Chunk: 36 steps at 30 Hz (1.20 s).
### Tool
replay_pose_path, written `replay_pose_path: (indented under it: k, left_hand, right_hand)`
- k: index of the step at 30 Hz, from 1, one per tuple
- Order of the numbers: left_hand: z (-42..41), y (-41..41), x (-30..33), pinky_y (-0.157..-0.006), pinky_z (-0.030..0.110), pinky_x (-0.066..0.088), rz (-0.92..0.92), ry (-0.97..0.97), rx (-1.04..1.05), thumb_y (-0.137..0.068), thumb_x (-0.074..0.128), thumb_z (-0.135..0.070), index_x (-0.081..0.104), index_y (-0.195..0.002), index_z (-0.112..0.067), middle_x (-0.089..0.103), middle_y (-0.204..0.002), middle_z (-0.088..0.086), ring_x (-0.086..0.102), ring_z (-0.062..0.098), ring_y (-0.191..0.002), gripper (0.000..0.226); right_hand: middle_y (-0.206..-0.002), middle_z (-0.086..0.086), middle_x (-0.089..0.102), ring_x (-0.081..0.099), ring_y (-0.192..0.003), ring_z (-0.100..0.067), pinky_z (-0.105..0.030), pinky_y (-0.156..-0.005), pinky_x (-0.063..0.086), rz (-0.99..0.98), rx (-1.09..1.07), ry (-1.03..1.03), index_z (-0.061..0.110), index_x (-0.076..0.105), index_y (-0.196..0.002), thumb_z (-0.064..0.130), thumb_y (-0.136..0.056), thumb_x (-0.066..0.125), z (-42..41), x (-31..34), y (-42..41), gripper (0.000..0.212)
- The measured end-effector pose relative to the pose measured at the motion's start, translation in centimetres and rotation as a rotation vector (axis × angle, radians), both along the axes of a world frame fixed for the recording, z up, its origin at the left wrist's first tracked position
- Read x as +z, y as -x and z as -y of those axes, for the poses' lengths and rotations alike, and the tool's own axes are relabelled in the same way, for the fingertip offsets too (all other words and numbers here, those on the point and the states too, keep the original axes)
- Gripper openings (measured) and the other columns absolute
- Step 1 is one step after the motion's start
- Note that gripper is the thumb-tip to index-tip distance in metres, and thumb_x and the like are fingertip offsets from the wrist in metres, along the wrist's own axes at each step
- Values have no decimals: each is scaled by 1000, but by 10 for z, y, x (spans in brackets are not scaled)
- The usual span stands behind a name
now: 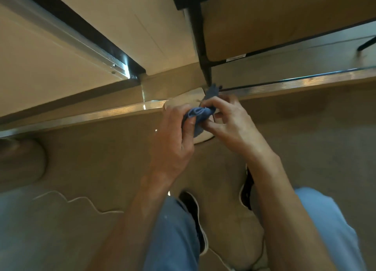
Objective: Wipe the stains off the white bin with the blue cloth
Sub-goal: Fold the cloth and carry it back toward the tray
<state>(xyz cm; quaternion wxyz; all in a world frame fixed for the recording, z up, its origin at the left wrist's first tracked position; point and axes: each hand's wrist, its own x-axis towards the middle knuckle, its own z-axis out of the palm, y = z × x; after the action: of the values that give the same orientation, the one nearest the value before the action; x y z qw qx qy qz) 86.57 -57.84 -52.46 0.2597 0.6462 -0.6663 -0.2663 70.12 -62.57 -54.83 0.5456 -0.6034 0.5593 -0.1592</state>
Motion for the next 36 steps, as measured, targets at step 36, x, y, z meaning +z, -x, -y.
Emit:
replay_pose_path:
  k: [36]
  left_hand:
    - [27,116,545,-63,8,42,-185,484,80,-107,37,-30,42,-118,-32,56,-93,-27,58,-3,-80,13]
  right_hand:
    - [-91,11,64,64,-87,-13,-31,-74,57,165,230,277,28,67,-98,44,-81,73,32,584,182,24]
